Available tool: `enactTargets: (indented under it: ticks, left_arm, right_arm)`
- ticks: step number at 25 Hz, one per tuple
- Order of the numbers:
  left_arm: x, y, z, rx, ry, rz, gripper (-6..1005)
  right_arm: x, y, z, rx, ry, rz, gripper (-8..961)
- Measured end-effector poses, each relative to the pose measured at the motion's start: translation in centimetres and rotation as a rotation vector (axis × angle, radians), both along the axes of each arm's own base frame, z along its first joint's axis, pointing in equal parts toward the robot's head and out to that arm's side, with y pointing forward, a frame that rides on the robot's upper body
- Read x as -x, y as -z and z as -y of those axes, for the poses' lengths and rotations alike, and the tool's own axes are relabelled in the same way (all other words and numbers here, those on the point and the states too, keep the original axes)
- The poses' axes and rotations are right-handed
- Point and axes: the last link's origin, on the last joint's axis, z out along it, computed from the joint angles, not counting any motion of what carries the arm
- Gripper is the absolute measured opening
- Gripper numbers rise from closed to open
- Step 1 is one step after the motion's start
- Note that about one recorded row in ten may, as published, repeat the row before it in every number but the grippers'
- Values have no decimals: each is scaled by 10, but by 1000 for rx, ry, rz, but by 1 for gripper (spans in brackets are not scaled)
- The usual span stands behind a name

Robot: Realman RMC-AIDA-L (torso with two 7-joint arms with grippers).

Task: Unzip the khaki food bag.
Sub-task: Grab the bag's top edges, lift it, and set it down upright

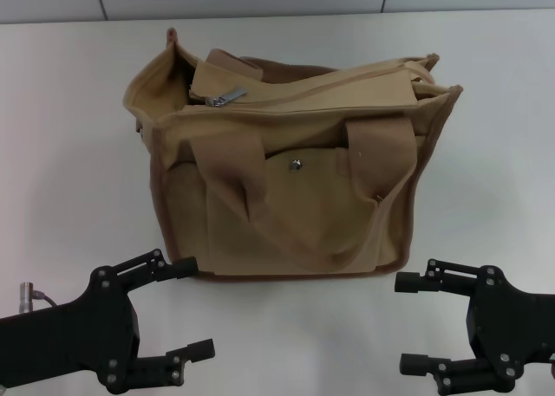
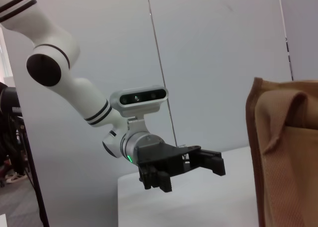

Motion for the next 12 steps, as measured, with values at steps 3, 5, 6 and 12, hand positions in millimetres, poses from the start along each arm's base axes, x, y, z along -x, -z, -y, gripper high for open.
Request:
enactTargets:
  ticks: [3,5,6,12]
  left_arm:
    - [-1,0,0,-1,2,2,836]
    - [-1,0,0,-1,3,2,830]
    - [-1,1,0,-2,3,2,827]
    - [10,-14,-4,-158,-108,45,808]
  right_arm:
    - [2,2,-2,6,-3,-3,833]
    - [3,2,-3,8,-9,-2,832]
    - [3,2,-3,8,-11,-1,831]
    - [2,2,-2,-3,-3,-6,828]
